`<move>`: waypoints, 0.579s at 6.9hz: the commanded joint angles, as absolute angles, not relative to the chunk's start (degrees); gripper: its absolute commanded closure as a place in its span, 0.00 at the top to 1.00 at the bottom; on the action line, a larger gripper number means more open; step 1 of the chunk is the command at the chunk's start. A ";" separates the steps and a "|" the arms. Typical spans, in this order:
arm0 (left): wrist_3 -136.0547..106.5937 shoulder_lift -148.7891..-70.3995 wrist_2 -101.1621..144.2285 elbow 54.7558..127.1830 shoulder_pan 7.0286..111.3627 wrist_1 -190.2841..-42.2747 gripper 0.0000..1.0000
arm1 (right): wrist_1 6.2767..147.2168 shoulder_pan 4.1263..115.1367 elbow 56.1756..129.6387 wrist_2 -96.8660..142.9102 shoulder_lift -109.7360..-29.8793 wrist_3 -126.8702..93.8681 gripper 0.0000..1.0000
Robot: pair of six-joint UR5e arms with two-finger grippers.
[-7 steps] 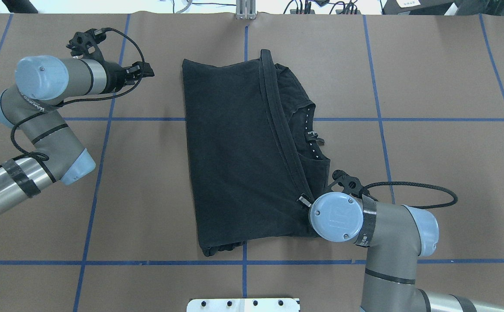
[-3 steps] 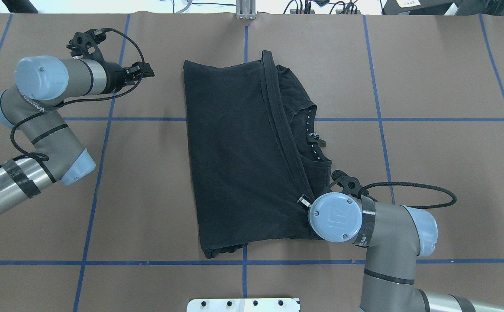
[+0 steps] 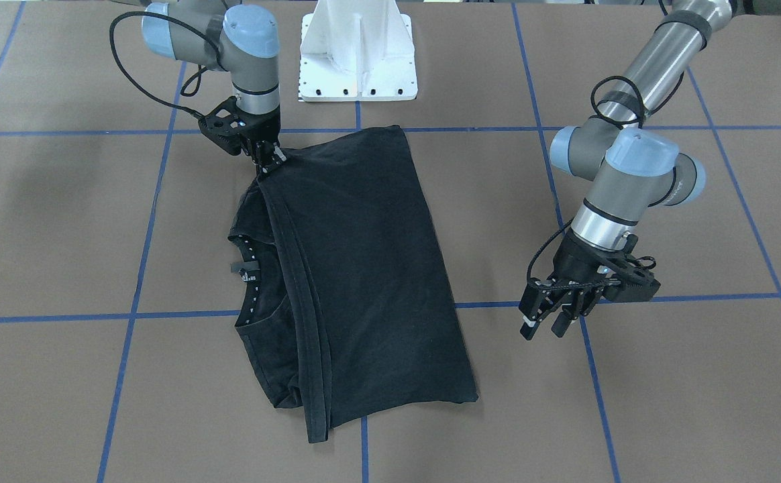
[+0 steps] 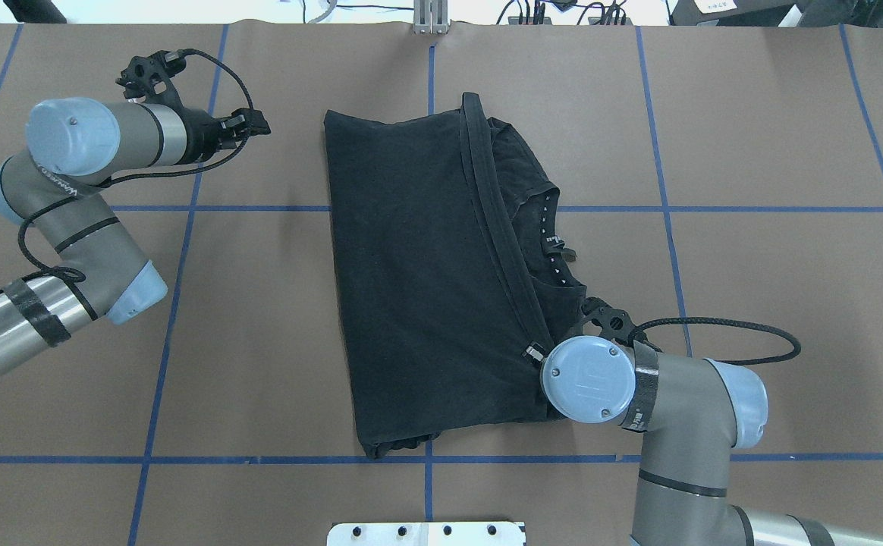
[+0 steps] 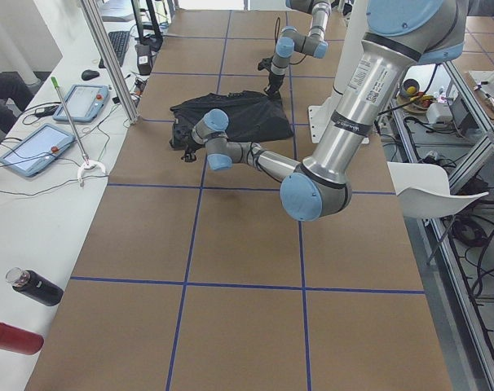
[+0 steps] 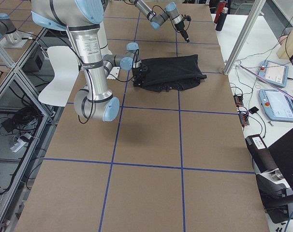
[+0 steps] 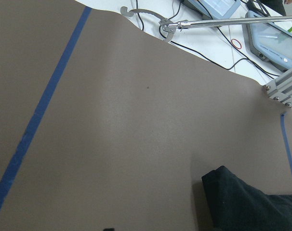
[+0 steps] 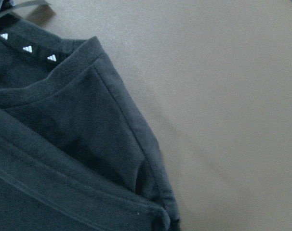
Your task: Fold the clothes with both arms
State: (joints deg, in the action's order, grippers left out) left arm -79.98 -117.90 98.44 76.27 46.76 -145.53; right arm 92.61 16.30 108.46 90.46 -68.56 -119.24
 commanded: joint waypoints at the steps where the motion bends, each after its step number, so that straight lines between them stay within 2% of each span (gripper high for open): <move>1: -80.15 -118.04 98.53 76.90 46.76 -145.46 0.73 | 92.90 17.31 110.47 91.14 -68.64 -118.92 0.00; 3: -86.18 -118.04 99.57 80.40 46.41 -145.37 0.73 | 98.58 16.79 114.24 91.14 -68.47 -118.92 0.00; 4: -94.14 -117.43 101.32 85.12 44.06 -145.55 0.73 | 99.05 16.27 115.39 91.14 -68.73 -119.00 0.00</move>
